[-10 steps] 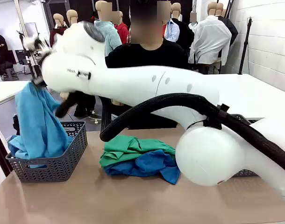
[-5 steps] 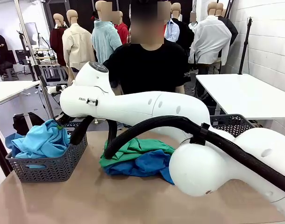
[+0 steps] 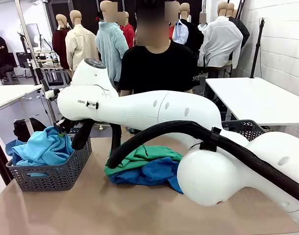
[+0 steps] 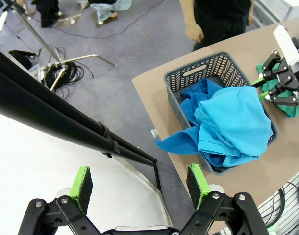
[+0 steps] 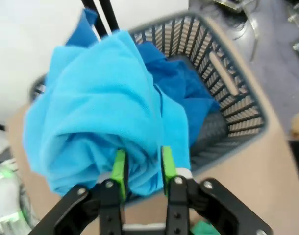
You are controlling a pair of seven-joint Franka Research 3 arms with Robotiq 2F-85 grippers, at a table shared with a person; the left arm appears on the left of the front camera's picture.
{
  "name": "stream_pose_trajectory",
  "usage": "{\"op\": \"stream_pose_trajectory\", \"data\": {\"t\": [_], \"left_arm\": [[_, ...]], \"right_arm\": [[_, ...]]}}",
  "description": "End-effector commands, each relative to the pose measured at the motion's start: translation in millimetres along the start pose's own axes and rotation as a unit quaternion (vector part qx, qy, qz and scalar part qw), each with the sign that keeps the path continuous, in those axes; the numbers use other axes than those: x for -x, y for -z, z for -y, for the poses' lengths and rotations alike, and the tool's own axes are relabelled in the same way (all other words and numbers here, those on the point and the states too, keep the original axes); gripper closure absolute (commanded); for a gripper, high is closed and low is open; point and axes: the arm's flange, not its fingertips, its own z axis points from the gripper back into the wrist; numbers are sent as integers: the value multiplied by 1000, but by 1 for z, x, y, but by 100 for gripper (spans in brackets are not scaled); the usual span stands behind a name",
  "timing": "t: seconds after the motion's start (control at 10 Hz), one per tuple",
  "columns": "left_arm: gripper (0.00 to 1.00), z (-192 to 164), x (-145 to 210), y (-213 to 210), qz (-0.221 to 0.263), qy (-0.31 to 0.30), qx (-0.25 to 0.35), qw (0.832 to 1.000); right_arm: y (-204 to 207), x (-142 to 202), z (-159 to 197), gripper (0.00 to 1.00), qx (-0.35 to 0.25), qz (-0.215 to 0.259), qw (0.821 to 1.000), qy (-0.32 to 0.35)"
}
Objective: Sort the tops and bottoms.
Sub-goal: Sort the clothes according to human instructions, then lift clothes from the center of the table with your left hand.
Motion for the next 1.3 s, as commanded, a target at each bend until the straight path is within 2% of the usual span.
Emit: {"op": "stream_pose_trajectory", "data": {"t": [0.0,0.2,0.4,0.5,1.2], "left_arm": [[0,0,-1,-1,-3,-1,2,1000],[0,0,-1,-1,-3,-1,2,1000],[0,0,-1,-1,-3,-1,2,1000],[0,0,-1,-1,-3,-1,2,1000],[0,0,-1,-1,-3,-1,2,1000]], "right_arm": [[4,-78,13,0,27,-10,1000,8],[-39,-82,12,0,28,-1,999,-17],[-55,-118,26,0,46,4,999,-27],[-69,-29,-2,0,26,16,999,-17],[-69,-29,-2,0,26,16,999,-17]]}}
